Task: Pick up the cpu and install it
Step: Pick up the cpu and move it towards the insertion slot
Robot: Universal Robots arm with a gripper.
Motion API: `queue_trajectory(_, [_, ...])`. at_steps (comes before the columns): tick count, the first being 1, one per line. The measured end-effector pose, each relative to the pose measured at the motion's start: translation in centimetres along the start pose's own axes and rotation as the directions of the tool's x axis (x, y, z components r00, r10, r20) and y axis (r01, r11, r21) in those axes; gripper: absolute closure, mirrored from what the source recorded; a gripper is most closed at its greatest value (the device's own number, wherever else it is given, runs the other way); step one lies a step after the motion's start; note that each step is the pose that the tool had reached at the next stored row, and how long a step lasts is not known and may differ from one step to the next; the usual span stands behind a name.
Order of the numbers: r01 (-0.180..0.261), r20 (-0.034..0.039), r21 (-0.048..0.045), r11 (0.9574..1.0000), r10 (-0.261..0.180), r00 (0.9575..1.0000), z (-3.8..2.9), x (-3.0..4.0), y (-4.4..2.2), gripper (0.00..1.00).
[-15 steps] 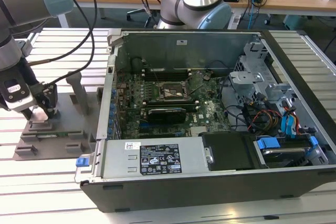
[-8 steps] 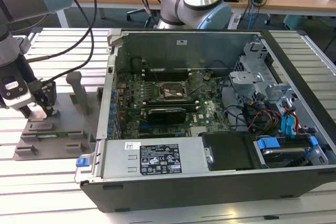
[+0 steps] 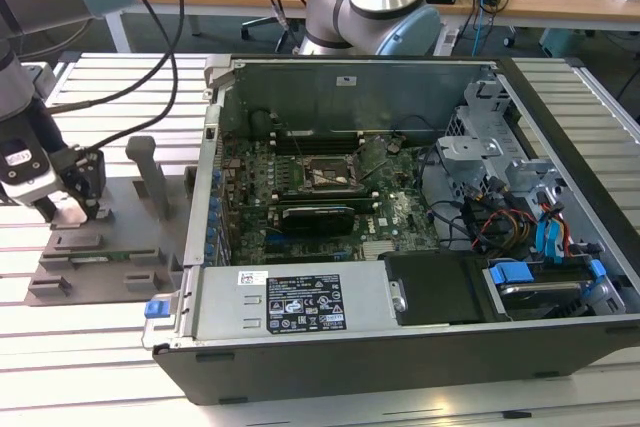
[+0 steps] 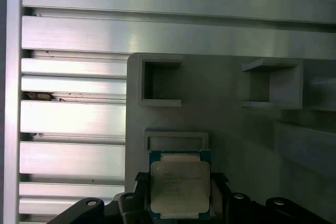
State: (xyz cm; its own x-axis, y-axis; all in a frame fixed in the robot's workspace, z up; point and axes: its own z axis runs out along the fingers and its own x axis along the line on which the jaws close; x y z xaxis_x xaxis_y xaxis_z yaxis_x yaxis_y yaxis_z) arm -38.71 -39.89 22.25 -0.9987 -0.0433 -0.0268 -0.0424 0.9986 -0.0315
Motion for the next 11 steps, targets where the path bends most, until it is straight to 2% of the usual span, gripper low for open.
queue_trajectory(11, [0.0, 0.0, 0.0, 1.0, 0.0, 1.0, -0.93, -0.03, -0.03, 0.45])
